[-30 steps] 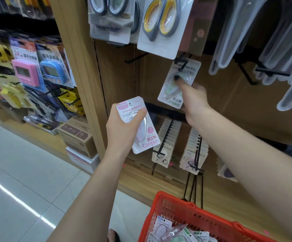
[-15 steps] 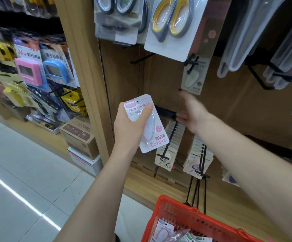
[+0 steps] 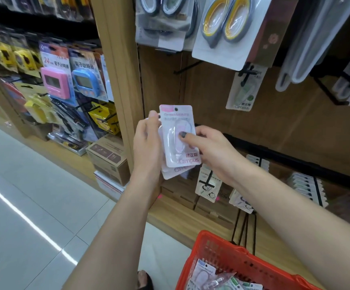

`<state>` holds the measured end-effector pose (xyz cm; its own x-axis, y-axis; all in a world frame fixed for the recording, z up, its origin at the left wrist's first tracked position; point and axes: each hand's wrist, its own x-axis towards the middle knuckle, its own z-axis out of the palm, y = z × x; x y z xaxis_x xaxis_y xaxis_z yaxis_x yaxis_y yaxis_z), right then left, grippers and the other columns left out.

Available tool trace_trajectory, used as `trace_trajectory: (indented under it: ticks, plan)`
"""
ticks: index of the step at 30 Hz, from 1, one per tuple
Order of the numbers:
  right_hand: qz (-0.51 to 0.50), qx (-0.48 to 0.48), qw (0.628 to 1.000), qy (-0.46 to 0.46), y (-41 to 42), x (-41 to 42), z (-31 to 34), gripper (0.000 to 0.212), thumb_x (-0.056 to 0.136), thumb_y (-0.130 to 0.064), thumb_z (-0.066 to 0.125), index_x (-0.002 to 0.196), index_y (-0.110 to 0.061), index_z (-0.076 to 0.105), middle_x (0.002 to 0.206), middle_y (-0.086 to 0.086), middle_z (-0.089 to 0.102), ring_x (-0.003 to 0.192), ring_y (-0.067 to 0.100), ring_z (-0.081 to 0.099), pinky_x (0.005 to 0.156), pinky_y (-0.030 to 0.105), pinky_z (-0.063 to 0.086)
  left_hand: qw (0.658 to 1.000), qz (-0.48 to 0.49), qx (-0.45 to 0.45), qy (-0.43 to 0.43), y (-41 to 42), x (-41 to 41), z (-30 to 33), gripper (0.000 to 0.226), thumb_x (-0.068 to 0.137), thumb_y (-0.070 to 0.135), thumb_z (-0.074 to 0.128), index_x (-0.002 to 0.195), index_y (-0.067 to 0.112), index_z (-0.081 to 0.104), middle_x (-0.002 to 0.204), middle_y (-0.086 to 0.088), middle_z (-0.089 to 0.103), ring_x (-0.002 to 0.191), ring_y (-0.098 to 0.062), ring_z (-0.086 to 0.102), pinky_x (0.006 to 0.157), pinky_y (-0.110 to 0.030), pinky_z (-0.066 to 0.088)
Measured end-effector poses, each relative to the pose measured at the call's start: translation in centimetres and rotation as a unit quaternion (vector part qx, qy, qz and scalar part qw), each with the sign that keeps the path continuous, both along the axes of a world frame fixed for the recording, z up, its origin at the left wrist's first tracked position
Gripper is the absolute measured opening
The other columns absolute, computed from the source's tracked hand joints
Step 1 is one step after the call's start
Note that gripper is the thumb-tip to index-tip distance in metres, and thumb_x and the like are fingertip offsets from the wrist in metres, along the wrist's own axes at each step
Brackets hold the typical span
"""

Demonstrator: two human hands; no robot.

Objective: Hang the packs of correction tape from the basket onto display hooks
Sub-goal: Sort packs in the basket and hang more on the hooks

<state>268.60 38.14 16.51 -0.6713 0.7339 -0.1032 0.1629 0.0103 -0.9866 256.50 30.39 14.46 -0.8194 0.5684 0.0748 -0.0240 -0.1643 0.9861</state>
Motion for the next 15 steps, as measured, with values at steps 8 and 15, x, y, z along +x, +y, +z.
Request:
trace_trajectory:
  ticks: [8, 15]
  plan:
    - [-0.072, 0.079, 0.988, 0.113, -1.4, -0.5, 1.1, 0.014, 0.099, -0.021, 0.07, 0.109, -0.019, 0.061, 0.112, 0.0, 0.074, 0.097, 0.012, 0.076, 0.076, 0.027, 0.061, 0.998, 0.046, -0.001, 0.034, -0.8, -1.7, -0.5, 0.018, 0.096, 0.025, 0.067, 0.11, 0.019, 0.058, 0.115, 0.003, 0.063, 0.096, -0.012, 0.068, 0.066, -0.028, 0.055]
    - [-0.086, 0.082, 0.978, 0.173, -1.8, -2.9, 2.6, 0.014, 0.101, -0.021, 0.067, 0.11, -0.027, 0.058, 0.114, -0.004, 0.073, 0.103, 0.011, 0.074, 0.081, 0.024, 0.062, 0.993, 0.118, 0.019, 0.019, -1.5, -2.6, 0.0, 0.016, 0.092, 0.028, 0.066, 0.106, 0.024, 0.06, 0.119, 0.007, 0.063, 0.107, -0.015, 0.062, 0.081, -0.035, 0.053]
